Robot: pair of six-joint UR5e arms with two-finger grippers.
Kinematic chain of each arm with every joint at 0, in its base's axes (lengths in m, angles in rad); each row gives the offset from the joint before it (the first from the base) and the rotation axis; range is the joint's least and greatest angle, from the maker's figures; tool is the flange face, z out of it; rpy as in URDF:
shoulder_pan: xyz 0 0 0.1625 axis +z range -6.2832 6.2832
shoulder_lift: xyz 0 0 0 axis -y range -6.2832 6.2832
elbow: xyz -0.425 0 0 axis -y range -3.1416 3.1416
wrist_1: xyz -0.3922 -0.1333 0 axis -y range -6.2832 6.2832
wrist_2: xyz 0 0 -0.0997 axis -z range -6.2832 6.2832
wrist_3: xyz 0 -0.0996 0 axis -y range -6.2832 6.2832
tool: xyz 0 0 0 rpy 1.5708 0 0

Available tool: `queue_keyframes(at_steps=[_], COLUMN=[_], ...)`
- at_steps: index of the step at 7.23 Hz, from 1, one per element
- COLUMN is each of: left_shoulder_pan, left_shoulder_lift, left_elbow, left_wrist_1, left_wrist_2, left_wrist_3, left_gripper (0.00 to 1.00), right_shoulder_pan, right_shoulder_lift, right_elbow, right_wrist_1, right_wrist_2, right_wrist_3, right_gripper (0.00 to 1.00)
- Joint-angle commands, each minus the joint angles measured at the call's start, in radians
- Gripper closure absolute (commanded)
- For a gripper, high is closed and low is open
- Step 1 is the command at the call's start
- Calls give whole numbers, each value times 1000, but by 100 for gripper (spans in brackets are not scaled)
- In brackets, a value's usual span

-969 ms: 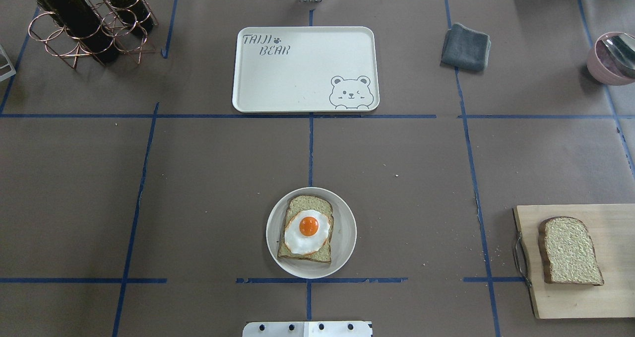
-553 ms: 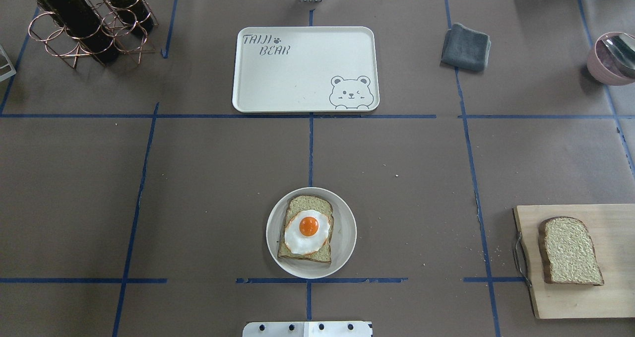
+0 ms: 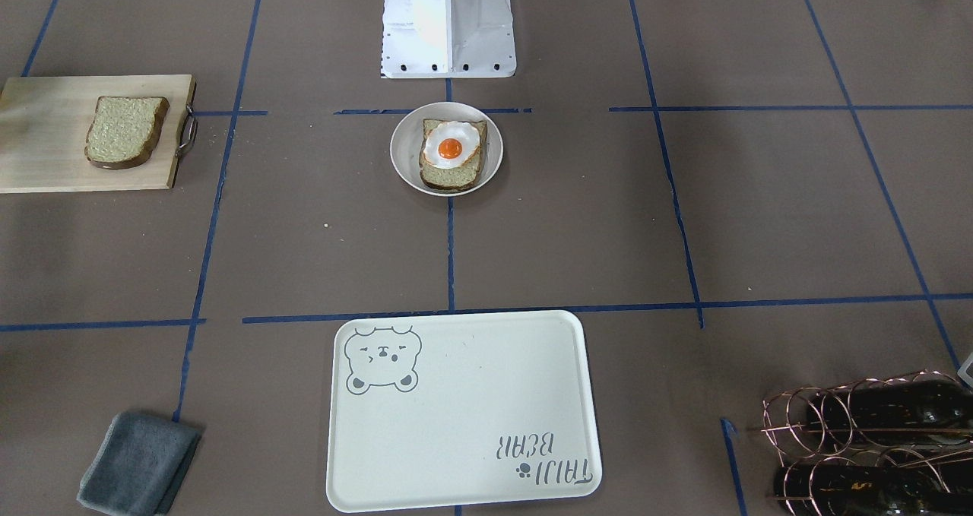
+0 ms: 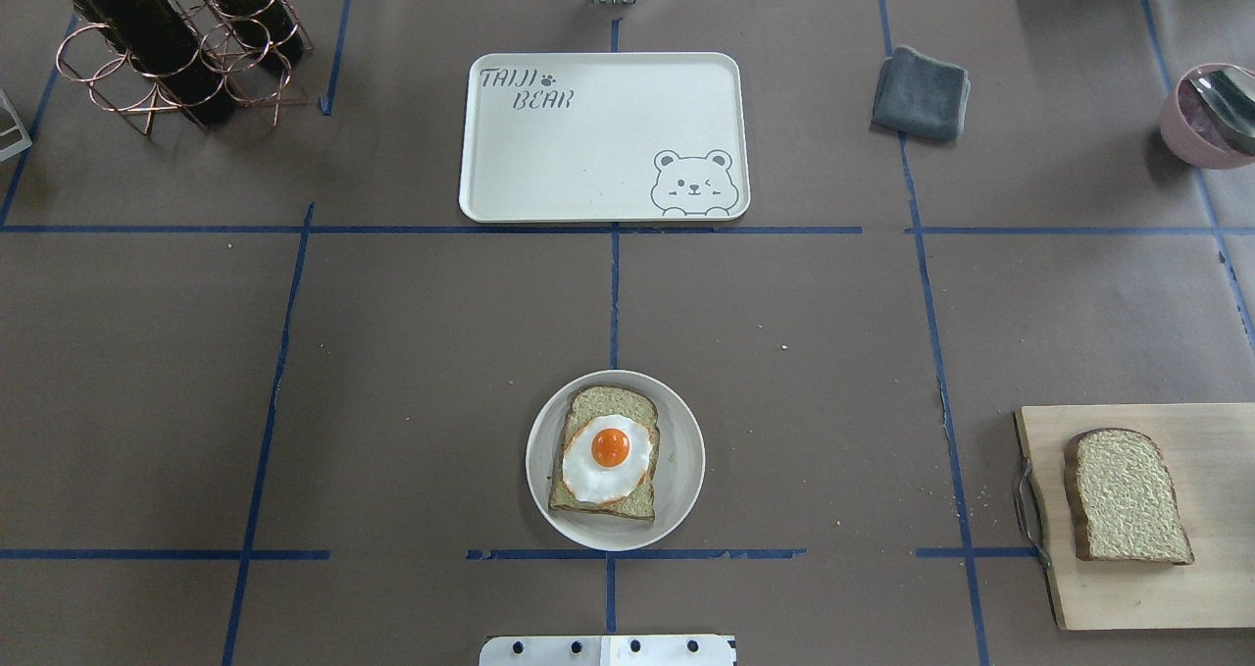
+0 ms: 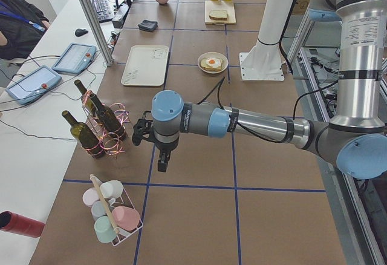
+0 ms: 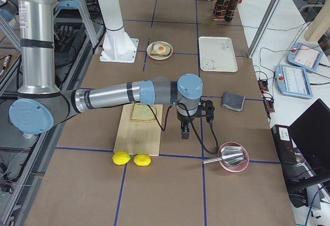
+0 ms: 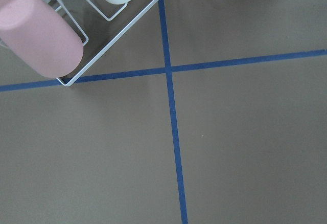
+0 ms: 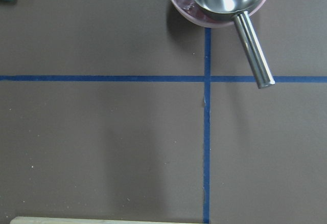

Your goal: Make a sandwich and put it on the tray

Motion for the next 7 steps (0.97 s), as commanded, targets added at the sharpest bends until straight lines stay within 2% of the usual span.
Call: queue_keyframes(at_steps=[1, 2, 3, 4, 5, 7], left_shoulder_pan=[93, 138, 222, 294, 363, 501], left_shoulder_lift=[-5, -5, -7, -10, -16, -125], left_elbow=[-3, -3, -5, -2, -8, -26], left_wrist_1=[-192, -306, -449, -575, -646, -671], left_wrist_2=[-17, -42, -48, -46, -43, -10], left_wrist_3=[-186, -317, -514, -687, -815, -1090], left_gripper=[0, 0, 0, 0, 0, 0], right_shoulder_pan=[-85, -135, -188, -223, -270, -401], right_shoulder_lift=[10, 10, -20, -116, -199, -334], right_elbow=[93, 110, 107, 107, 105, 104], right_wrist_1=[3, 7, 103, 274, 485, 755], right_wrist_2=[-22, -25, -41, -42, -44, -62], right_wrist_3=[144, 221, 307, 388, 529, 700], right_gripper=[0, 0, 0, 0, 0, 0])
